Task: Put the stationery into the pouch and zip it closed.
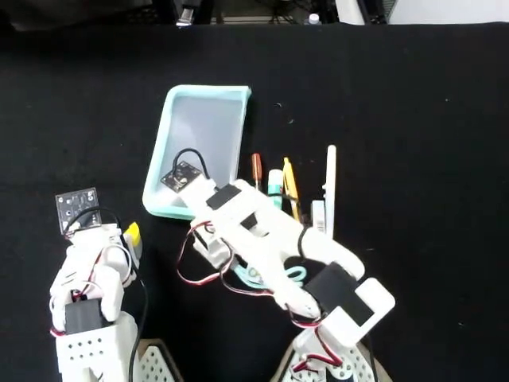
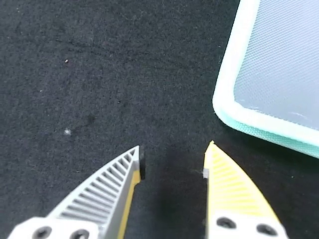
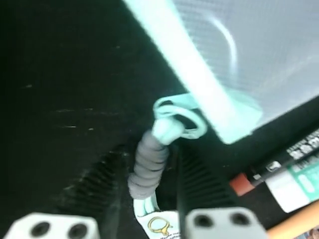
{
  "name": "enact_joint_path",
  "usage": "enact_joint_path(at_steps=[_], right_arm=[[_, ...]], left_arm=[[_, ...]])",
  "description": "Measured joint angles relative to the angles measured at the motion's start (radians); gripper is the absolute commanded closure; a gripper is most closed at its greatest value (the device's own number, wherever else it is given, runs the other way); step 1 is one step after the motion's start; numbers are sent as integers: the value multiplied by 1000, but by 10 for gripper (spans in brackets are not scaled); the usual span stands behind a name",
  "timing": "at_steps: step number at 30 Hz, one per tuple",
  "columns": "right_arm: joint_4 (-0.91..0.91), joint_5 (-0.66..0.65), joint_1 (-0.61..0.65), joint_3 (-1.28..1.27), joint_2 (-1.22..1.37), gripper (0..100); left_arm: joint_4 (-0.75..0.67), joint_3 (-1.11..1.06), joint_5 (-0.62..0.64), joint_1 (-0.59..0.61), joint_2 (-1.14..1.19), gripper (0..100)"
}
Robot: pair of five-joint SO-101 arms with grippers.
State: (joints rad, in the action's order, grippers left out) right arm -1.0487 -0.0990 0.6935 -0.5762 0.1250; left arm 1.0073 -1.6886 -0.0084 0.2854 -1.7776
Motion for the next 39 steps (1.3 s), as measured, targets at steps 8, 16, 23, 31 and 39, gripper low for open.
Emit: enact_joint_path(at_steps=[8,16,23,31,39], right_arm=[[-6,-20,-11,-44,-127,987],[37,-173,-12,-176,-526,987],[72,-324,-28,-261,-847,987],[48,-338,-184,-55,-953,987],[-172,-339,-187,361,-712,987]], left_arm=[[0,0,0,-17,0,787],[0,0,0,-21,0,787],[2,18,-11,-21,0,787],[-31,350,-112,11,5,784],[-170,697,-35,-40,336,784]])
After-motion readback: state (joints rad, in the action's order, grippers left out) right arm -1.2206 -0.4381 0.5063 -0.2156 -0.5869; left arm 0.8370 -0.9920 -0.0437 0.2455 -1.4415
